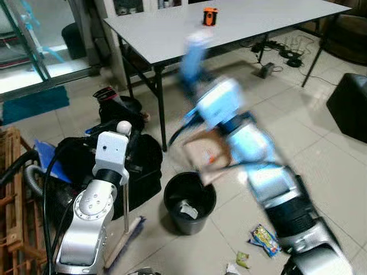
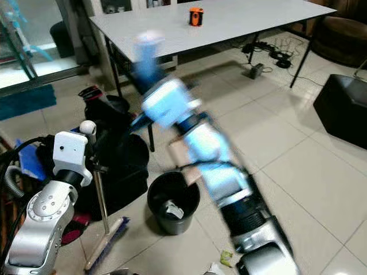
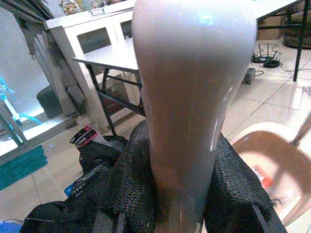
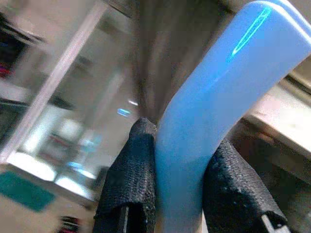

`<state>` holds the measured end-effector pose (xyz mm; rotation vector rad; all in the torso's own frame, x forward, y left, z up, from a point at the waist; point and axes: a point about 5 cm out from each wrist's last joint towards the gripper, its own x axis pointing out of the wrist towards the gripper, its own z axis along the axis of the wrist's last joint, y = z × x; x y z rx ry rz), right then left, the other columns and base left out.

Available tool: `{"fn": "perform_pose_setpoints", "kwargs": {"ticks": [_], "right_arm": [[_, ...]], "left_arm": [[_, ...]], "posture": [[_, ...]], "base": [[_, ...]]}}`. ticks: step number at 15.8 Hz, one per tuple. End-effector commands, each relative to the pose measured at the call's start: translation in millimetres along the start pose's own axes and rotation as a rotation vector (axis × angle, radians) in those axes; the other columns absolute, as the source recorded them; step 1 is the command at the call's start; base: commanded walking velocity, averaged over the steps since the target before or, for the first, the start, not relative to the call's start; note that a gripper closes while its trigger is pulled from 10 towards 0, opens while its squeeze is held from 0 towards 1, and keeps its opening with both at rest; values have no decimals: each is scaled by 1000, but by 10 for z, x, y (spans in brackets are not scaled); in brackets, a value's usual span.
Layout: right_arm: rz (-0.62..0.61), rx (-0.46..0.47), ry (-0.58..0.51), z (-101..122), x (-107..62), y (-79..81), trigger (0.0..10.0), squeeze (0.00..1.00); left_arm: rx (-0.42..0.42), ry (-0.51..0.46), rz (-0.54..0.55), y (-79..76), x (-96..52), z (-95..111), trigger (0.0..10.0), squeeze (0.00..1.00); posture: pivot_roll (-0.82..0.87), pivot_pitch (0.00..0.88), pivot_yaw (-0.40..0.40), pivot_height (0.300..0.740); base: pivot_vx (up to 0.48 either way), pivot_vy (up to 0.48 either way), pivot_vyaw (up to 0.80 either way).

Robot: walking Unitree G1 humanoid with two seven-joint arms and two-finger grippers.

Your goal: Sweep floor

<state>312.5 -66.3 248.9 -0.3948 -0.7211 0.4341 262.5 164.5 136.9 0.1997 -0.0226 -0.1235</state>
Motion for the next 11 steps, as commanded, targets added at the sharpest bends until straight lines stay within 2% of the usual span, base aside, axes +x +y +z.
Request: {"fn": "perform_pose_setpoints", "kwargs": {"ticks": [1, 2, 3, 6, 8, 11], "right_arm": [[-65, -54, -2, 32, 39, -181, 10000, 0], [-149, -57, 57, -28, -44, -391, 10000, 0], [-183, -69, 93, -62, -129, -521, 10000, 0], [-270, -14, 192, -174, -314, -684, 10000, 0], [-454, 79, 341, -378, -614, -886, 10000, 0], [-506, 62, 437, -503, -925, -954, 10000, 0]], "left_arm": [[-7, -14, -20, -19, 24, 38, 10000, 0], [-17, -17, -47, -62, 43, 45, 10000, 0], [-20, -18, -71, -99, 68, 51, 10000, 0], [-24, -24, -98, -145, 117, 65, 10000, 0], [-37, -41, -109, -167, 178, 108, 10000, 0], [-61, -47, -113, -163, 189, 129, 10000, 0]], "posture": [[59, 0, 26, 740], [40, 0, 32, 740], [33, 0, 35, 740], [20, 0, 38, 740], [19, 0, 39, 740], [13, 2, 44, 740]], "base": [[0, 0, 0], [0, 0, 0], [0, 0, 0], [0, 0, 0], [0, 0, 0], [0, 0, 0]]}}
